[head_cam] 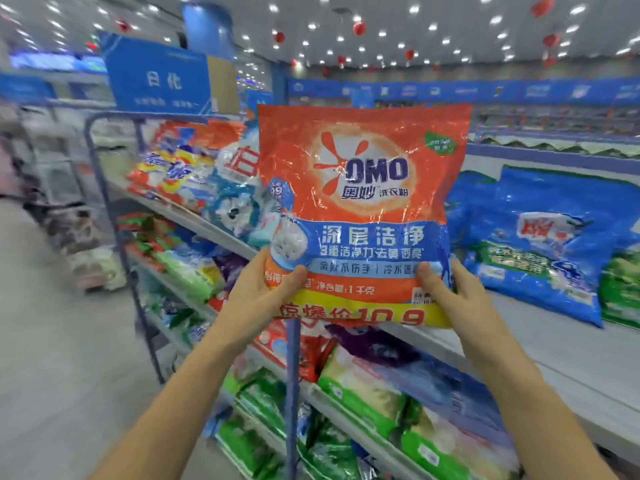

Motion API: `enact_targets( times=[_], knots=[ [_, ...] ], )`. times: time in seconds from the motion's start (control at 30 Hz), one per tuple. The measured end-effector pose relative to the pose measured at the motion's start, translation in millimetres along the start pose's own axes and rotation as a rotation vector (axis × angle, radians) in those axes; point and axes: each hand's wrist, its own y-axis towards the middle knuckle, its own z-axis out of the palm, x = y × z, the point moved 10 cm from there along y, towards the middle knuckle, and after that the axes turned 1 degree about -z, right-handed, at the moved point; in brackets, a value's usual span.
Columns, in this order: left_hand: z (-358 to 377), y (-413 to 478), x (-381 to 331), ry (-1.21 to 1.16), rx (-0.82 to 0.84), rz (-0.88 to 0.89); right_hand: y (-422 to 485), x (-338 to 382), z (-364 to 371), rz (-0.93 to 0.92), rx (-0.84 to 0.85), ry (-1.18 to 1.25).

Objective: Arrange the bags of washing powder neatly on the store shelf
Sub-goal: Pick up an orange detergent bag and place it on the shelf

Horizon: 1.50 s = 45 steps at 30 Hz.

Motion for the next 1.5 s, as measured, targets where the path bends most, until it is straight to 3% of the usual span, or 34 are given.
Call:
enact_targets(
  times=[0.2,0.37,0.6,0.83,0.93,1.23,1.5],
  knots=[
    [-157.9,-54.8,15.3,0.068,-0.321,-0.072,14.6,-10.0,161.7,0.076,0.263,0.158],
    [-286.8,-88.9,21.3,0.119,-0.447,-0.096,18.1,-26.7,308.4,0.214,0.467,0.275],
    [-441.8,-112.0,32.6,0.115,-0.578,-0.194,28.6,-33.4,475.3,0.137,0.435,0.184],
    [-550.9,-99.5,70.7,0.132,-0.673,-0.277,55.5,-61.3,598.3,0.195,0.43,0.221],
    [-598.2,-77.1,94.3,0.143,-0.719,-0.309,86.9,-84.5,647.9,0.276,0.428,0.246],
    [-740.1,61.4,171.8,0.116,-0.762,-0.337,238.2,-133.9,779.3,0.264,0.454,0.225],
    [-802.8,238.4,210.7,0.078,-0.594,-0.275,380.5,-138.9,810.0,0.142,0.32,0.171]
  ],
)
